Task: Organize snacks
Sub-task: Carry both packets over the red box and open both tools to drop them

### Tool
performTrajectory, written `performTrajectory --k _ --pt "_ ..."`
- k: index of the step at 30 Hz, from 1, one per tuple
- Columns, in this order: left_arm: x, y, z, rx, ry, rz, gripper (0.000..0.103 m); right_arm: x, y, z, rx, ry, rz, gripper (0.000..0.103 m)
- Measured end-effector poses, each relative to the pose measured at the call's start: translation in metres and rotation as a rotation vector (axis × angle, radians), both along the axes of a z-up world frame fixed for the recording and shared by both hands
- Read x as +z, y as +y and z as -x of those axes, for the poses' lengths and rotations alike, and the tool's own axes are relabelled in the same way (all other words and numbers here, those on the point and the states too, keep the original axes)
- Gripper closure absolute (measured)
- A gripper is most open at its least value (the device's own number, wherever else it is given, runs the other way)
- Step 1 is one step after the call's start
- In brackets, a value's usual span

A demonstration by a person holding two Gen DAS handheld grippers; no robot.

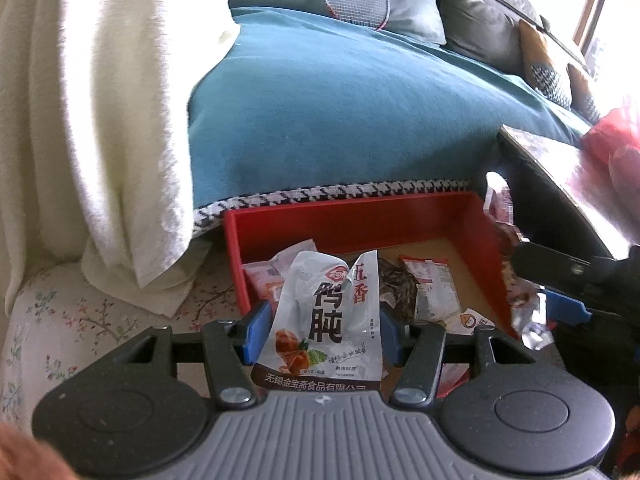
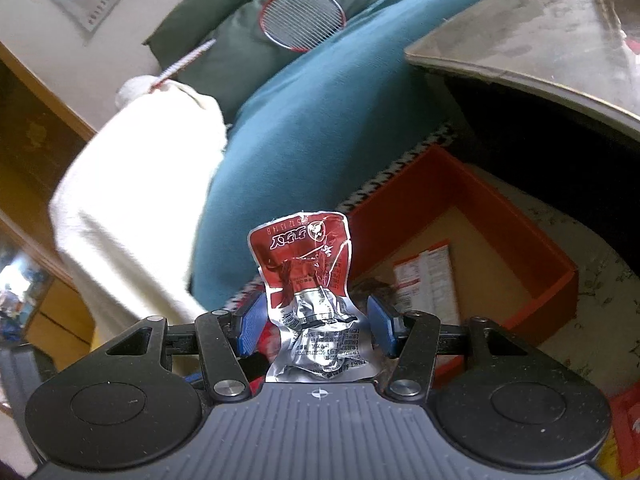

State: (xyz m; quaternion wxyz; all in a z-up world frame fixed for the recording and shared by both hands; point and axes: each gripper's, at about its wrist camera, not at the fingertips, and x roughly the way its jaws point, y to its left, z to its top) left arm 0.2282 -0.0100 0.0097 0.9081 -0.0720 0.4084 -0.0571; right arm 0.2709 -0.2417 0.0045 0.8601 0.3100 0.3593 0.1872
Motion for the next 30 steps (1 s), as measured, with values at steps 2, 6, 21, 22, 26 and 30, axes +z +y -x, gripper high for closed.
performTrajectory --k 2,6,21,22,26,30 --pt "-0.004 -0.006 -0.002 -0.011 0.0 -0.019 0.054 -0.004 0.001 -0.003 -0.005 0.008 0.017 0.04" --pt "-0.01 -0.012 -0.005 -0.02 0.012 -0.036 0.054 -0.008 0.005 -0.005 -0.005 0.014 0.059 0.04" --pt "-0.016 -0.018 -0.007 -0.057 0.037 -0.047 0.053 -0.011 0.018 -0.006 0.018 0.016 0.169 0.023" --pt "-0.016 -0.019 -0.006 -0.06 0.036 -0.052 0.052 -0.009 0.019 -0.005 0.015 0.011 0.186 0.02" --pt "-0.013 -0.02 -0.004 -0.063 0.02 -0.075 0.049 -0.006 0.024 -0.001 0.012 0.01 0.221 0.012" --pt "-0.01 -0.019 -0.002 -0.061 0.016 -0.06 0.048 -0.004 0.027 0.001 -0.001 0.022 0.25 0.007"
